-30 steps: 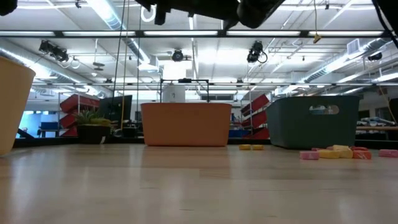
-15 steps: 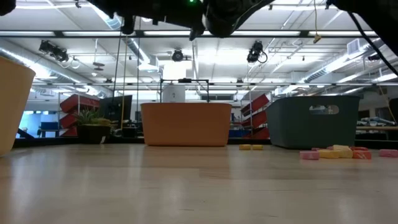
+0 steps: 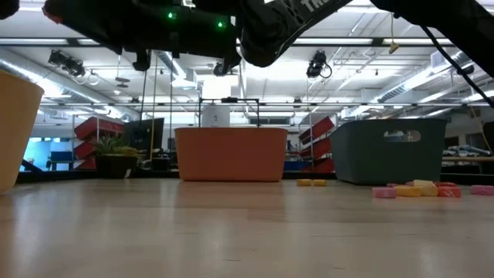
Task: Sort candy
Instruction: Put the top orange candy into the yellow bin
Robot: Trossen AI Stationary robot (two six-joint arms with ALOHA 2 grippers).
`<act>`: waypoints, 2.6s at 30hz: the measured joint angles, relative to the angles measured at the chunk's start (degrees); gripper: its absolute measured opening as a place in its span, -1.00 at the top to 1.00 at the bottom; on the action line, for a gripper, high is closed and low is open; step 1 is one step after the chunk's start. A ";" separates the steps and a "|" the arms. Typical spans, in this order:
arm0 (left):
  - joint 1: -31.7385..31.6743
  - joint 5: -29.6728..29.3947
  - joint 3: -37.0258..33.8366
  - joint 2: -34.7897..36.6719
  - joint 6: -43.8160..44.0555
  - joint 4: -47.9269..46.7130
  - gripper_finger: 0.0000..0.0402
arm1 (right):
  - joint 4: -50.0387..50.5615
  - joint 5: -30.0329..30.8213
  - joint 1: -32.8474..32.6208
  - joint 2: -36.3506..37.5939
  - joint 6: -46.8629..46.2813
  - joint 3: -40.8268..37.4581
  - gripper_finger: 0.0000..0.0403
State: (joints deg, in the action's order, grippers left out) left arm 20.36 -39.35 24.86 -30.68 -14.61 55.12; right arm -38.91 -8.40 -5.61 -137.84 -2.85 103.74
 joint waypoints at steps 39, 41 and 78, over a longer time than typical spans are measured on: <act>0.00 -0.18 0.00 -0.02 -0.07 -0.97 0.67 | -1.27 8.83 -2.17 -1.81 0.94 1.41 0.87; 0.00 -0.18 0.00 -0.02 -0.09 -0.96 0.67 | -0.03 8.63 -2.37 -1.80 2.56 2.23 0.87; 0.00 -0.16 -0.02 0.00 -0.21 5.50 0.67 | -5.75 2.57 -3.54 -1.73 14.43 6.01 0.88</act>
State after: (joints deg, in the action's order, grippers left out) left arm 20.36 -39.51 24.84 -30.68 -14.82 60.61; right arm -44.65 -5.83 -9.15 -139.57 11.57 109.75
